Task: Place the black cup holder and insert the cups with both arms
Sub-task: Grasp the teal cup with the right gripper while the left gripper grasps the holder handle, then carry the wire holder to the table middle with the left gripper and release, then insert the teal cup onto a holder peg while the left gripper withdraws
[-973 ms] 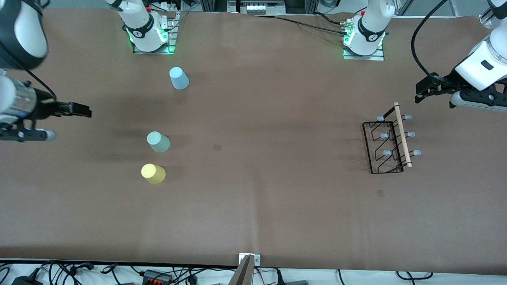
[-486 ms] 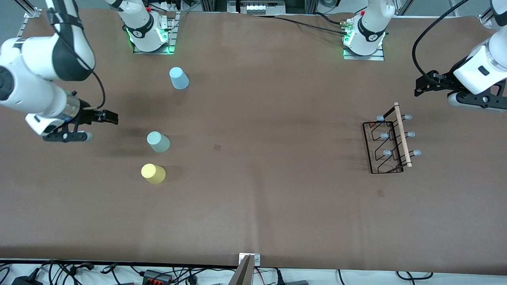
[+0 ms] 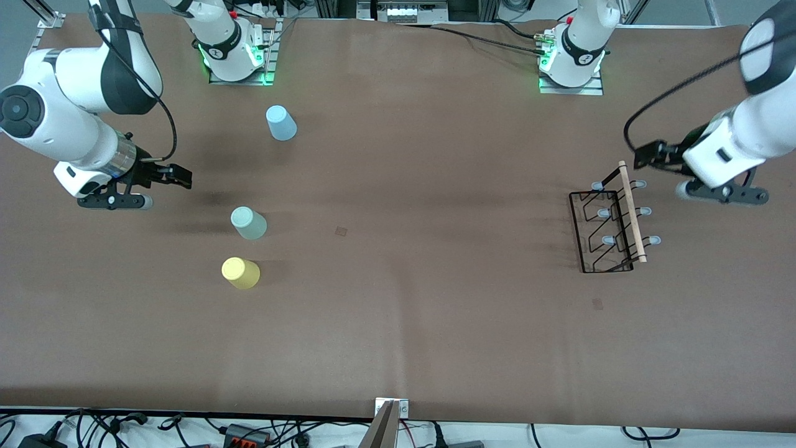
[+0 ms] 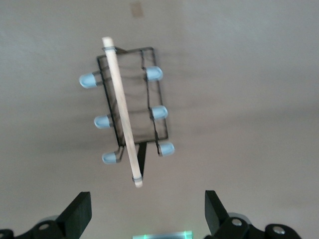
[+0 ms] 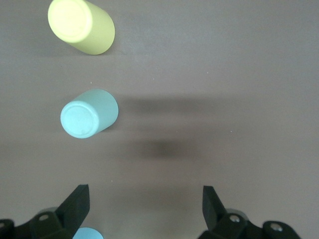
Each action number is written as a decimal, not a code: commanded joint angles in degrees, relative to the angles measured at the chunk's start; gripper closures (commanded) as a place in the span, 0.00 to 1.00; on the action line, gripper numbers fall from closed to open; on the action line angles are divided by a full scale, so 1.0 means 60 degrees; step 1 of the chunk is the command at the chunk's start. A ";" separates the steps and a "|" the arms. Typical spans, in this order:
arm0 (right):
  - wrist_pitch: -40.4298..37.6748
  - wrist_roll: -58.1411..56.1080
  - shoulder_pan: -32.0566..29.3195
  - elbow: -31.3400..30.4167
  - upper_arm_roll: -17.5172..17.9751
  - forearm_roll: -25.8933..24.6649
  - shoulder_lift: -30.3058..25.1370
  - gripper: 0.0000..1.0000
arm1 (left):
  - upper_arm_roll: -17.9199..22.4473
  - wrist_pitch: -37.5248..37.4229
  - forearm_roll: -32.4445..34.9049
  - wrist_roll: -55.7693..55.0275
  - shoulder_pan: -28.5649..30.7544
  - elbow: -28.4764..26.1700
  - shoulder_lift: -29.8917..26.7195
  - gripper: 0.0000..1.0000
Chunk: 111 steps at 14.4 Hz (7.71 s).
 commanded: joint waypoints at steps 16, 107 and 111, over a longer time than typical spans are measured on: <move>0.0842 0.0130 0.0424 0.0030 0.0007 0.0440 0.1089 0.00 | -0.0172 0.6269 0.0594 -0.0644 0.0804 -0.4444 -0.0098 0.32; 0.3012 1.1208 0.4165 0.1305 0.2673 0.0367 0.1826 0.00 | -0.0025 -0.0484 -0.0300 -0.0161 -0.0002 0.0550 -0.1446 0.00; 0.1707 0.6865 0.2027 0.1319 0.2658 0.0294 0.1281 0.00 | -0.0055 -0.0498 -0.0300 -0.0161 -0.0002 0.0668 -0.1387 0.00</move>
